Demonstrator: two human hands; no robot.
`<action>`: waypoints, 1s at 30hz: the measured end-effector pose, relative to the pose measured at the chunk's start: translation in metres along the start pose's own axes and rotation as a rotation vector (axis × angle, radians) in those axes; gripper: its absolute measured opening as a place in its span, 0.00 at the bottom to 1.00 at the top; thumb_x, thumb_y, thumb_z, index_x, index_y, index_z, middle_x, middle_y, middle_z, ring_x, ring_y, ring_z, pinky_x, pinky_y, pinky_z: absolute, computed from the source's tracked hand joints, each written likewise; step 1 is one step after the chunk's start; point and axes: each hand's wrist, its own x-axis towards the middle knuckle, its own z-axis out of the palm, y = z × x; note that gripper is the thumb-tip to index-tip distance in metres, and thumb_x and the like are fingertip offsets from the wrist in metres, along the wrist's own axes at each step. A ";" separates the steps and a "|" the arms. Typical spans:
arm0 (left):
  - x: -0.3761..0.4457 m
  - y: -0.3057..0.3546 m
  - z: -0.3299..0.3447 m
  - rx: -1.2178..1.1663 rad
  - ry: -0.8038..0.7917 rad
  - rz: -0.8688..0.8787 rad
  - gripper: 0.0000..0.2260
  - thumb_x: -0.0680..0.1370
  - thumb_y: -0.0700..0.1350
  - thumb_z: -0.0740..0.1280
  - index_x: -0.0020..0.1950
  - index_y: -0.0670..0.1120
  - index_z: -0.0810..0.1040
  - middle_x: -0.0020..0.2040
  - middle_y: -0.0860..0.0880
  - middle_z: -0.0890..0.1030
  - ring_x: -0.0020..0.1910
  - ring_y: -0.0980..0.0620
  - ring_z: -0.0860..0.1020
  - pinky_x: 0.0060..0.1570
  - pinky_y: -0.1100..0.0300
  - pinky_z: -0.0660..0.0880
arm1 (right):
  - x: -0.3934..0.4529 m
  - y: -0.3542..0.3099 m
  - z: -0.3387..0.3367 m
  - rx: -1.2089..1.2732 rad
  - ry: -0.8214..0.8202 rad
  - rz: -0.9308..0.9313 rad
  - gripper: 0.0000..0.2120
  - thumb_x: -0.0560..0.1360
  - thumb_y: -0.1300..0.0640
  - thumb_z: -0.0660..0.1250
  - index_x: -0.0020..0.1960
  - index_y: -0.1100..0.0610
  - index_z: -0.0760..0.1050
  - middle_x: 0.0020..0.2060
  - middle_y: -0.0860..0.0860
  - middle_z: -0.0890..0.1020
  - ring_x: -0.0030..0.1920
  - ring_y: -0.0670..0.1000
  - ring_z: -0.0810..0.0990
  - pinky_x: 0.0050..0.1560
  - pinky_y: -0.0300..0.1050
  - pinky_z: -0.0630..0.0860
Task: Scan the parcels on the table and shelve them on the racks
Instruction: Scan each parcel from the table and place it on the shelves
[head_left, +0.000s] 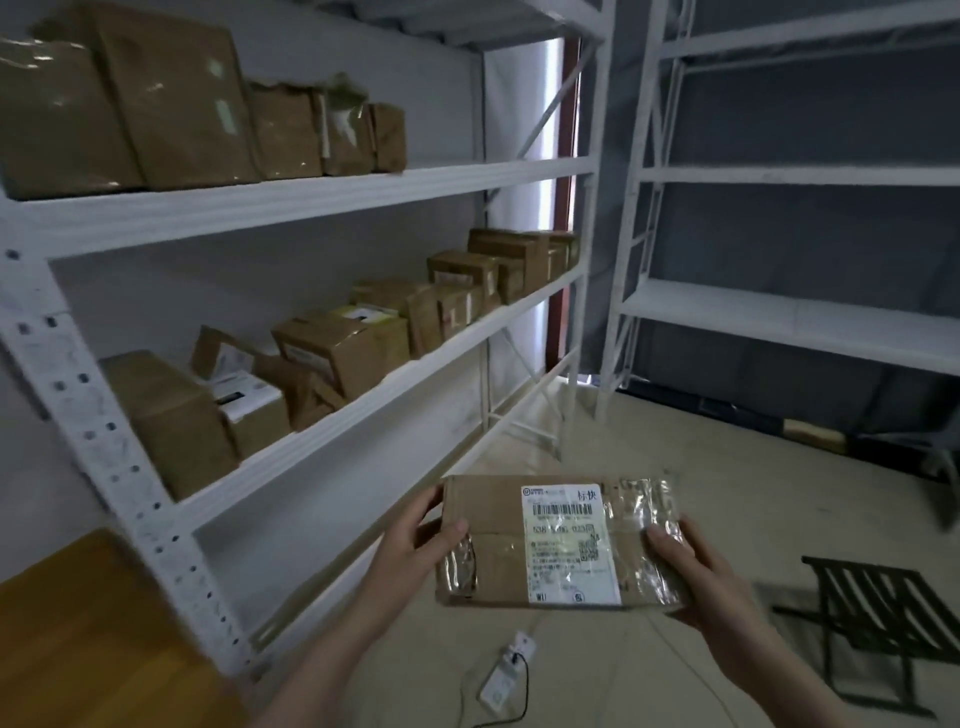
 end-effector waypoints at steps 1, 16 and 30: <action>0.012 0.000 0.012 -0.011 -0.006 -0.002 0.14 0.78 0.42 0.66 0.62 0.54 0.74 0.54 0.64 0.82 0.53 0.63 0.80 0.47 0.69 0.76 | 0.009 -0.005 -0.012 0.006 -0.009 0.000 0.12 0.73 0.52 0.68 0.57 0.47 0.75 0.46 0.44 0.85 0.45 0.47 0.82 0.51 0.50 0.75; 0.256 -0.014 0.090 -0.063 -0.090 0.051 0.17 0.78 0.41 0.64 0.65 0.56 0.72 0.55 0.64 0.81 0.54 0.64 0.79 0.44 0.69 0.76 | 0.213 -0.065 -0.083 0.043 -0.012 -0.102 0.28 0.67 0.51 0.75 0.63 0.40 0.69 0.52 0.50 0.84 0.51 0.54 0.84 0.46 0.51 0.80; 0.491 0.044 0.079 0.053 0.066 0.220 0.16 0.79 0.50 0.65 0.65 0.61 0.70 0.58 0.62 0.79 0.59 0.64 0.77 0.53 0.66 0.76 | 0.432 -0.176 -0.053 0.025 -0.119 -0.255 0.45 0.46 0.40 0.81 0.62 0.38 0.72 0.50 0.52 0.84 0.51 0.59 0.83 0.38 0.54 0.80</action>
